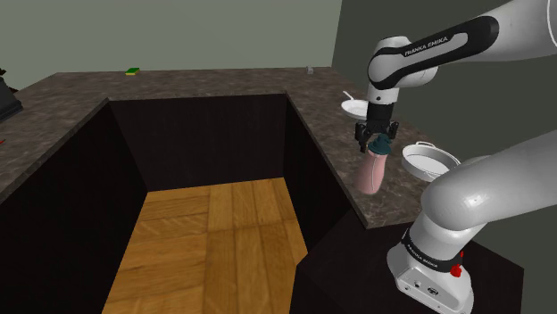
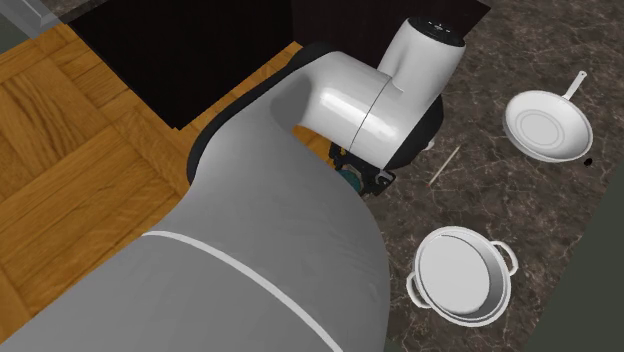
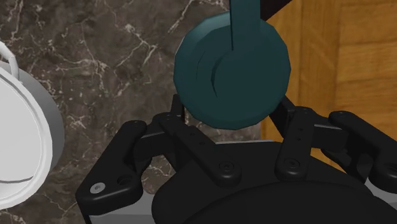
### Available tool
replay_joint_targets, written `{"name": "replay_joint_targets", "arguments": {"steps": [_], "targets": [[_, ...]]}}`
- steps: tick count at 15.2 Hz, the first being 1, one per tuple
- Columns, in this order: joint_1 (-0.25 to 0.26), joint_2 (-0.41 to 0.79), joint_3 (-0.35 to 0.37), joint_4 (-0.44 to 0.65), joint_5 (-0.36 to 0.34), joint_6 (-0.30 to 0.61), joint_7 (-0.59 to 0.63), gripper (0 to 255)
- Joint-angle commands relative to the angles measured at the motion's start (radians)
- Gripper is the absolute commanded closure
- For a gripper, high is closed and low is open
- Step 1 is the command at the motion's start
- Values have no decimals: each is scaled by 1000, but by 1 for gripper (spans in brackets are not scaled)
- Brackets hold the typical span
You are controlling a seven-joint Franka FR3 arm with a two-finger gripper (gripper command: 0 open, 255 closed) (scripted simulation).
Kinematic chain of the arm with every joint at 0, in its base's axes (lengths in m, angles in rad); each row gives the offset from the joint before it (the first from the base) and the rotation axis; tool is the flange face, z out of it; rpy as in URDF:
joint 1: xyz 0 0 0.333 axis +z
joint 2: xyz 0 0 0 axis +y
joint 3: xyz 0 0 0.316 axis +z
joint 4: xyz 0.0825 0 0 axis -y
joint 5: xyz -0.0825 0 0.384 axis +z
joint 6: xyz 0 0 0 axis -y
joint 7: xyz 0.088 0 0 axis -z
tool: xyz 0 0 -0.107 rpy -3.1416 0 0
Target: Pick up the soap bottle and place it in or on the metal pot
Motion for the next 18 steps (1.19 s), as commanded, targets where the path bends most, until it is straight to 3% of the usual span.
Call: {"name": "replay_joint_targets", "arguments": {"steps": [1,18], "targets": [[0,1,0,-1,0,-1,0,255],[4,-68,28,168,15,-239,10,255]]}}
